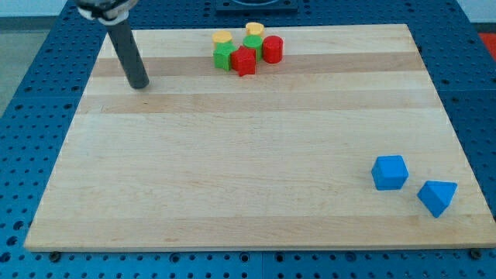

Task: Place the green star to the bottom right of the red circle

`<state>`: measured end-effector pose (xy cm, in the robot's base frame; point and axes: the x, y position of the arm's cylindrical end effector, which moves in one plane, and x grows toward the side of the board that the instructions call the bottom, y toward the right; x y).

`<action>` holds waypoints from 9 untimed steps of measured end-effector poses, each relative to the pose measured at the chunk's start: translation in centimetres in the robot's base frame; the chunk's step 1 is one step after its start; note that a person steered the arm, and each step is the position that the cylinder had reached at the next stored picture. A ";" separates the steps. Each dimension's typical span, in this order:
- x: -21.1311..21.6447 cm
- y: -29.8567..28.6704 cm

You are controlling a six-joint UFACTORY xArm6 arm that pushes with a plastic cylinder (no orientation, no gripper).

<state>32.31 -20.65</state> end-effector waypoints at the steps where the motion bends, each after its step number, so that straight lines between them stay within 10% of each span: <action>1: -3.6 0.7; 9: -1.3 22.8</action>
<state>31.01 2.20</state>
